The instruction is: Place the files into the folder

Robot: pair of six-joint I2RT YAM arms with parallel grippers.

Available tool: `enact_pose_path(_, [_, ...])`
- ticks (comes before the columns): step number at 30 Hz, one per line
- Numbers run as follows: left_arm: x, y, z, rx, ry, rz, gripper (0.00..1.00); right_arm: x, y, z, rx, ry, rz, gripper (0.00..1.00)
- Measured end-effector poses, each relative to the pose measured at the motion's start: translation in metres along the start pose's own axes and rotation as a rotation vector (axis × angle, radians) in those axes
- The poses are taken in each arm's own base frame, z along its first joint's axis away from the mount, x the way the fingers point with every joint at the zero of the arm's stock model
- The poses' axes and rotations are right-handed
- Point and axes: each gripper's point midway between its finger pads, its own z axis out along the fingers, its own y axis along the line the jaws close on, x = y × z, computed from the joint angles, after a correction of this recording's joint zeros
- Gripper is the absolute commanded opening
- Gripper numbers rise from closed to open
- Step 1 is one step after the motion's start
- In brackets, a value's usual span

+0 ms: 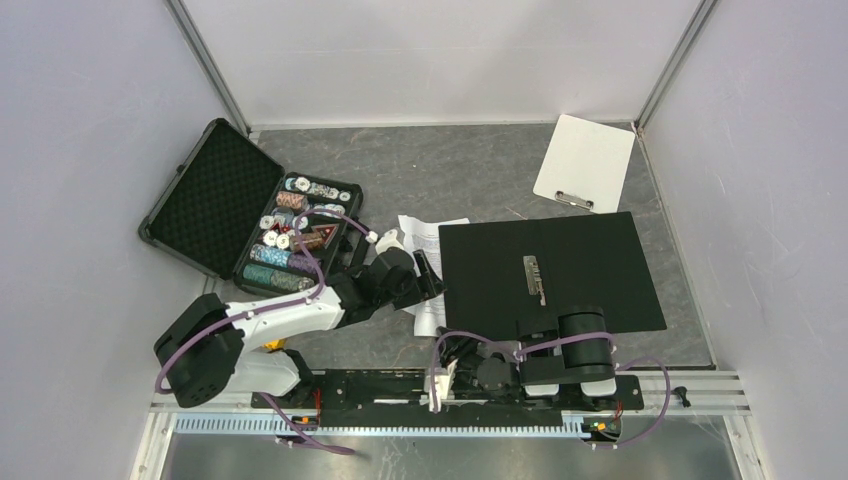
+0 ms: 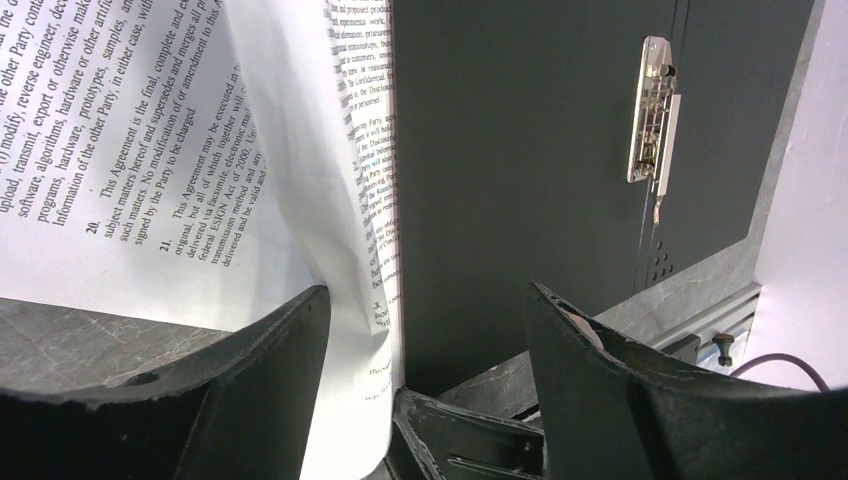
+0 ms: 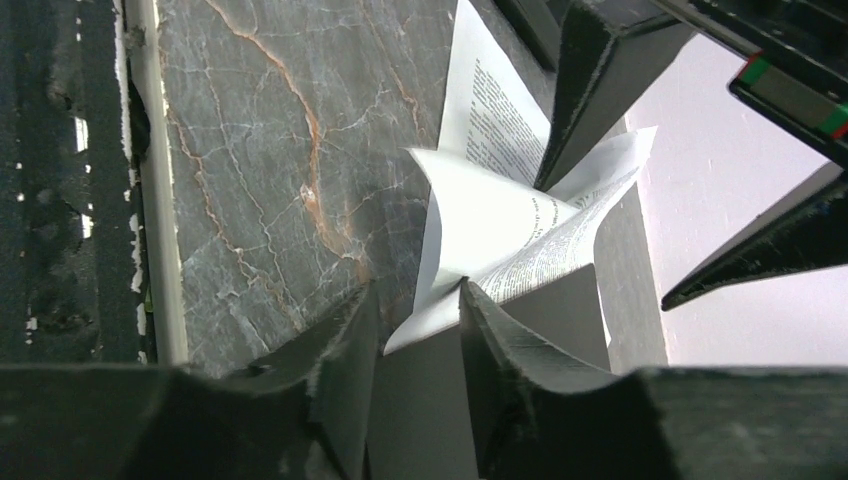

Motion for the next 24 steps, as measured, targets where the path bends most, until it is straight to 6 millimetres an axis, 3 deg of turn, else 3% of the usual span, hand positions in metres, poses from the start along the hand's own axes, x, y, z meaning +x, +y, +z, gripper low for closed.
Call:
enact_pose_path(4, [-0.001,-0.001,-0.001,0.002,-0.002,0.0,0.77,0.006,0.002,0.001,0.001,0.028,-0.031,0.08])
enact_pose_path(6, [-0.001,-0.001,-0.003,-0.004,-0.001,0.002,0.78,0.011,0.003,0.001,0.002,0.044,-0.037,0.0])
enact_pose_path(10, [-0.012,0.0,-0.012,-0.048,-0.022,0.047,0.8,0.012,0.001,0.001,0.012,0.053,-0.024,0.0])
enact_pose_path(16, [-0.056,-0.011,-0.047,-0.059,-0.133,0.091,0.81,0.014,0.001,-0.002,0.013,0.055,0.008,0.0])
enact_pose_path(20, [-0.087,0.006,-0.06,-0.096,-0.205,0.055,0.81,0.013,0.001,-0.003,0.016,0.052,0.033,0.0])
enact_pose_path(24, [-0.093,0.034,-0.054,-0.148,-0.209,0.025,0.8,0.012,-0.001,-0.004,0.021,0.048,0.055,0.0])
